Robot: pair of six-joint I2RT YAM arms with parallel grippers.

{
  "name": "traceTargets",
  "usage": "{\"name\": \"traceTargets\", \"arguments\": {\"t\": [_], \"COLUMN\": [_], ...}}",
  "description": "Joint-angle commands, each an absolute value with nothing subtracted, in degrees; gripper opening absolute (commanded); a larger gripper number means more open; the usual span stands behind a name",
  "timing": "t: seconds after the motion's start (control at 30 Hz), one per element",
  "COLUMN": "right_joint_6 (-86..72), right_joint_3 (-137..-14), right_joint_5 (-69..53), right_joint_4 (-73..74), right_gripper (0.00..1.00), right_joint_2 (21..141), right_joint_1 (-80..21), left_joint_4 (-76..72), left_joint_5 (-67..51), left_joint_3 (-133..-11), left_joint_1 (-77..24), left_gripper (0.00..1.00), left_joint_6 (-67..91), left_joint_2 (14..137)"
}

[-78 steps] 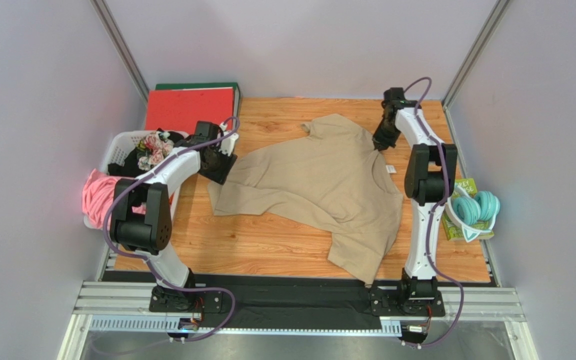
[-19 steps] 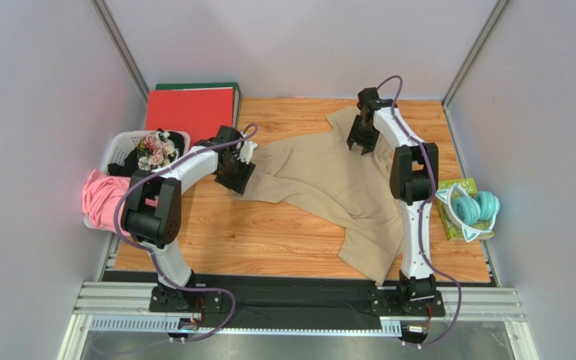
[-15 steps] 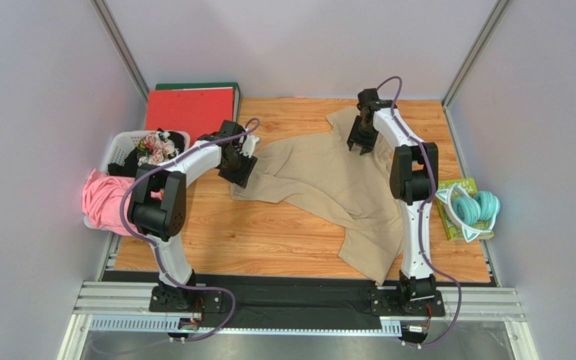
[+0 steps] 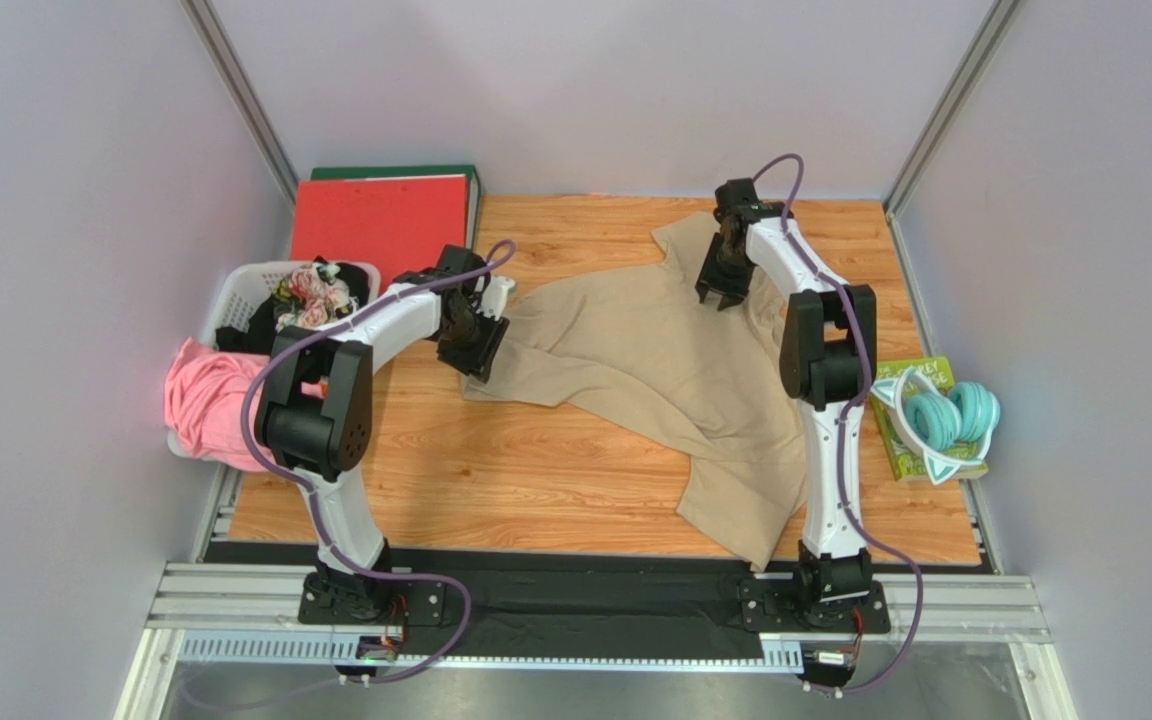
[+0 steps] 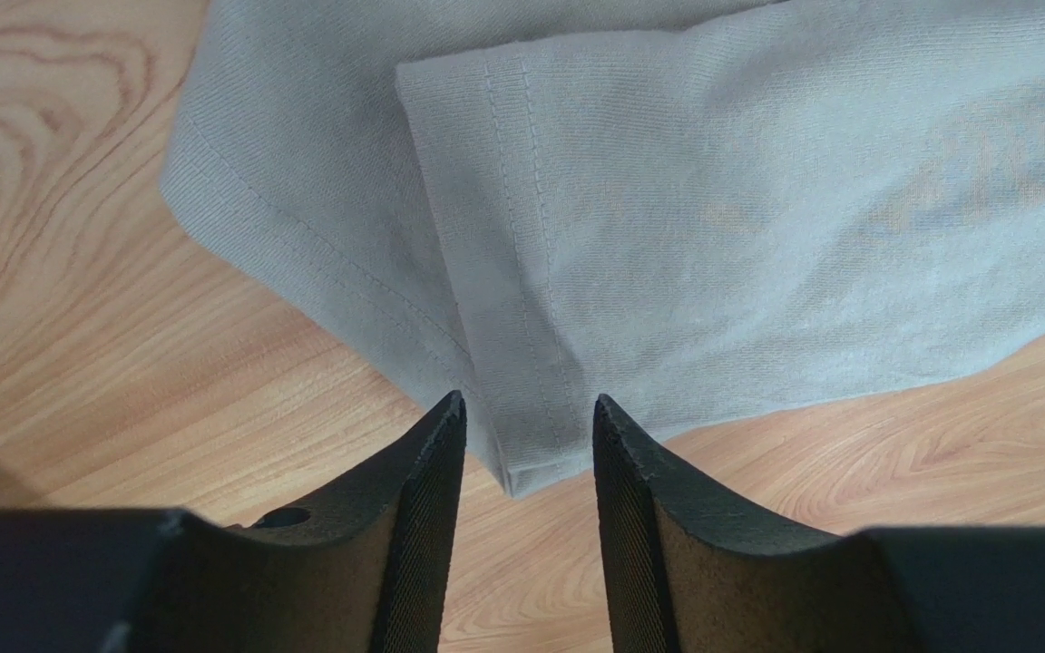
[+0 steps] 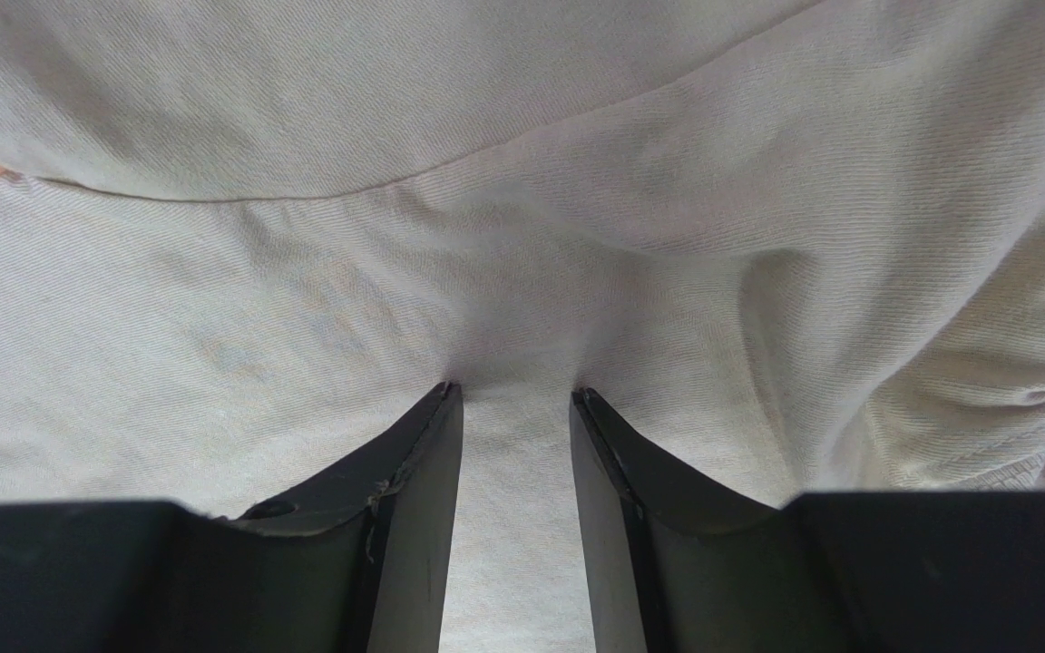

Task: Fold and stack the t-shirts
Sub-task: Flatten the tshirt out

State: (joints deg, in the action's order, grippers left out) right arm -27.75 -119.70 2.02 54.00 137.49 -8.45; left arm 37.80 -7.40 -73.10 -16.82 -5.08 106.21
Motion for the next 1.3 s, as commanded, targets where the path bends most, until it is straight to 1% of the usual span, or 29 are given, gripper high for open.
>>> {"name": "traceTargets", "arguments": {"t": [0.0, 0.1, 0.13, 0.17, 0.27, 0.6, 0.8, 0.9, 0.93, 1.03, 1.27], "right_joint_6": [-27.4, -27.7, -27.9, -28.0, -28.2, -28.2, -28.1, -28.1, -28.1, -28.2, -28.1], "right_joint_3": [-118.5, -118.3, -118.3, -118.3, -118.2, -118.0, -117.7, -117.6, -117.6, -117.6, -117.2], "right_joint_5": [2.5, 2.6, 2.5, 2.7, 2.7, 2.7, 2.3, 2.1, 2.1, 1.9, 2.1], "right_joint_4": [52.6, 52.4, 52.5, 52.4, 52.5, 52.2, 52.1, 51.9, 51.9, 51.9, 51.8], "right_gripper": [0.40, 0.39, 0.38, 0.38, 0.36, 0.33, 0.32, 0.32, 0.32, 0.32, 0.32], "right_joint_2": [134.5, 134.5, 134.5, 134.4, 134.2, 133.9, 134.0, 134.1, 134.1, 134.1, 133.9], "right_joint_1": [-7.8, -7.6, -7.4, -7.4, -7.4, -6.9, -6.9, -6.9, -6.9, -6.9, -6.9], "left_joint_4": [39.2, 39.7, 39.7, 39.7, 39.8, 39.6, 39.7, 39.6, 39.3, 39.0, 38.2], "left_joint_5": [-9.8, -10.4, -10.3, -10.4, -10.5, -9.6, -8.9, -8.1, -7.6, -6.7, -7.6], "left_joint_3": [-73.7, -73.6, -73.6, -73.6, -73.7, -73.7, -73.4, -72.6, -72.3, -71.3, -69.6], "left_joint_1": [-16.4, -16.4, -16.4, -16.4, -16.4, -16.3, -16.2, -16.2, -16.2, -16.2, -16.2], "left_gripper": [0.46, 0.43, 0.41, 0.36, 0.31, 0.30, 0.34, 0.39, 0.43, 0.50, 0.51], "left_joint_6": [-4.0, -3.9, -3.9, -3.9, -3.9, -4.3, -4.5, -4.7, -4.7, -4.7, -4.5], "left_joint_2": [106.2, 106.1, 106.0, 106.0, 106.5, 108.3, 106.8, 104.3, 103.7, 102.6, 101.8]}}
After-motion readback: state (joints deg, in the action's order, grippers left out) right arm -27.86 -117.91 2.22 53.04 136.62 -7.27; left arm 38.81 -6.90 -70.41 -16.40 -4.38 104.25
